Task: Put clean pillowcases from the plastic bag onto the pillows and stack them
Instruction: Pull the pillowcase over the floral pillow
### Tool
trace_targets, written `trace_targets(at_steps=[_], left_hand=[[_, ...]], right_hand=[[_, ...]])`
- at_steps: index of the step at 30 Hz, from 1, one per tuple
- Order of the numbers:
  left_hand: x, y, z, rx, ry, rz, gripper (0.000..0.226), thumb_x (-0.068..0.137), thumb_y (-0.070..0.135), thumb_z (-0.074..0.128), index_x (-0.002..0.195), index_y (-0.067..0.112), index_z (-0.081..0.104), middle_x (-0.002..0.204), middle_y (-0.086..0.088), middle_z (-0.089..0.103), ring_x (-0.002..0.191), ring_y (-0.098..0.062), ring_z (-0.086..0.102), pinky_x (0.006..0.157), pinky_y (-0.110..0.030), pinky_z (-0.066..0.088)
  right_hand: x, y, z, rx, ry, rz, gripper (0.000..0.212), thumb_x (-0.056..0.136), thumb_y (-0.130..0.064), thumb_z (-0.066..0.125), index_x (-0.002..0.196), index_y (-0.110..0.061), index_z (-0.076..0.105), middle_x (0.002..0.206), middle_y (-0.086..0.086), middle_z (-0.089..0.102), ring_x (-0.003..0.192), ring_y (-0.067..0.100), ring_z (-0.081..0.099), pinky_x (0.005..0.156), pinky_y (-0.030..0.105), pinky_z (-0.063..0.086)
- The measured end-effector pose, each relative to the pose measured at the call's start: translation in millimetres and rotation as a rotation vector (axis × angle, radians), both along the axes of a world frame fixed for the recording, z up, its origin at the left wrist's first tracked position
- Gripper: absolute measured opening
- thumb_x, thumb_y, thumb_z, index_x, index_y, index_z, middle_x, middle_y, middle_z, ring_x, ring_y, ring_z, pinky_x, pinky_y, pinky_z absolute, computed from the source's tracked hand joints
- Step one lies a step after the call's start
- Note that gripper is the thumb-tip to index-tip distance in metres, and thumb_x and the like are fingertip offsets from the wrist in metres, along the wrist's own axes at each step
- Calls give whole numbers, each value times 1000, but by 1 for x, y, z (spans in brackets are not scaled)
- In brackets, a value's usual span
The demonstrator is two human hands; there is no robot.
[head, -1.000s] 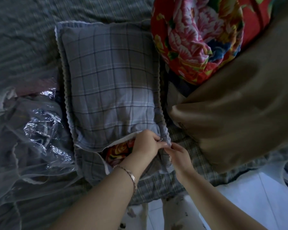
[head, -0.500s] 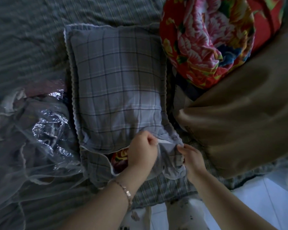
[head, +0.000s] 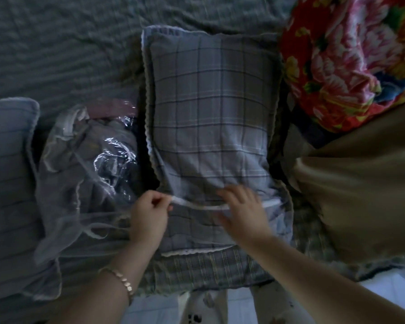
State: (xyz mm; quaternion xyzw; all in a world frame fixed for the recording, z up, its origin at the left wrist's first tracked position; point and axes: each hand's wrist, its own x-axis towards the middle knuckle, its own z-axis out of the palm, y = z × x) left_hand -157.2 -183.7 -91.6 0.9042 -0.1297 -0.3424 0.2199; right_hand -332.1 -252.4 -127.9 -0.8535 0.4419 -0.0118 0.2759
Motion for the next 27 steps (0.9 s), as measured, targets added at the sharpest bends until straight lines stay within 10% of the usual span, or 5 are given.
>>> trace_targets(at_steps=[6,13,19,24,27], left_hand=[[10,-3,11,-57,-19,-122,23,87,13,62,66,20,56,67,0,64,68,-19,62,64,-34,51],[59,3,-37,147,68,211,27,83,7,64,57,12,58,77,-27,67,80,-39,67,77,-50,54],[27,-26,-40,359,63,-137,44,95,32,47,122,-4,47,128,-25,50,118,-39,49,92,-37,40],[3,-11,-52,461,408,-110,131,62,73,64,145,-1,-5,152,-15,21,137,-32,29,111,-37,27],[11,-6,-71,443,303,-28,95,72,48,73,135,-8,30,136,-17,48,120,-30,50,95,-29,40]], right_hand=[[61,-8,-10,-78,80,265,28,46,-37,87,55,-23,65,57,-5,59,54,17,61,50,20,45],[22,-6,-4,-102,-57,250,31,79,-32,44,67,-20,70,60,-5,62,55,17,60,52,21,46],[2,-5,-19,73,-72,-283,11,84,-9,63,95,-11,66,97,8,61,92,29,57,78,40,49],[-32,3,-19,731,92,-1042,79,76,-37,74,139,-12,34,140,10,41,127,28,41,93,32,37],[-31,2,-31,969,101,-1087,70,74,-36,76,131,-8,47,128,10,55,116,30,54,84,30,42]])
